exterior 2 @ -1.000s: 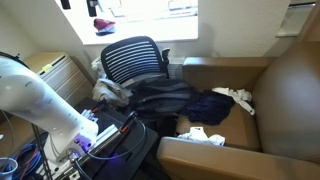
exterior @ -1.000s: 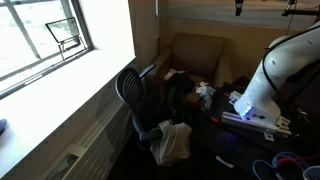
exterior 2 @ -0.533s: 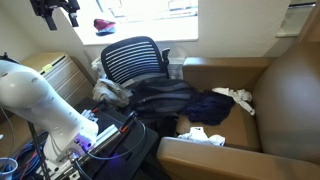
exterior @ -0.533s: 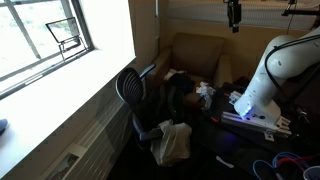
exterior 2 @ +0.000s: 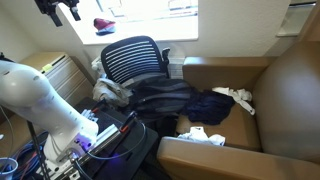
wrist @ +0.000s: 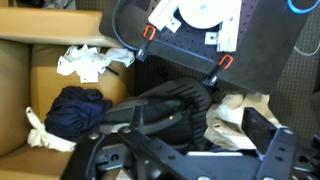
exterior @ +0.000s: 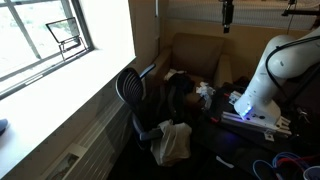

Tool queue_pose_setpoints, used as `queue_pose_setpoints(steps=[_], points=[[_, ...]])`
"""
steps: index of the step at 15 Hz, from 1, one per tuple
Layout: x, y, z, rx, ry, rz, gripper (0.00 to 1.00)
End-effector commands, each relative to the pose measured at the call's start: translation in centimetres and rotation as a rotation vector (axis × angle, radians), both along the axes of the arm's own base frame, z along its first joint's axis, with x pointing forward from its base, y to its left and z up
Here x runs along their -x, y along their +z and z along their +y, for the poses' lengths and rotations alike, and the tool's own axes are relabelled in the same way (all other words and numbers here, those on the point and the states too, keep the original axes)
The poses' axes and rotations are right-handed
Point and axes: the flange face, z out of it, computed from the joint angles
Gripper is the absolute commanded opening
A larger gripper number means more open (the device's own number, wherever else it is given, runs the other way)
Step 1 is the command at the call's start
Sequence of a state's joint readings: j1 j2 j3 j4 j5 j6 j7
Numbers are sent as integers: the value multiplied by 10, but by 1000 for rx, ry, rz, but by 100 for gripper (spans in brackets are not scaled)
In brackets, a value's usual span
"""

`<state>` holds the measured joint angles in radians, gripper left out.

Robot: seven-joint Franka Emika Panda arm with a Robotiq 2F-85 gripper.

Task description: Remove the clothing from the left armrest of the black chair and place it on the sofa

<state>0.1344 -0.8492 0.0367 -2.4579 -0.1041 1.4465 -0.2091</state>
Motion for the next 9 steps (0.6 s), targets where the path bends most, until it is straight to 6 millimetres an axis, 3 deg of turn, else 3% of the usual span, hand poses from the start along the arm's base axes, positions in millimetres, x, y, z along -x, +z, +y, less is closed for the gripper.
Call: queue_pose_setpoints(steps=[1, 3, 5, 7, 9], points=[[-34, -23, 77, 84, 65, -173, 100], [-53, -42, 123, 94, 92, -175, 100], [-70, -67, 159, 35, 106, -59, 100], [-101, -84, 171, -52, 164, -24, 100], [-114, -79, 169, -128, 178, 30, 100]])
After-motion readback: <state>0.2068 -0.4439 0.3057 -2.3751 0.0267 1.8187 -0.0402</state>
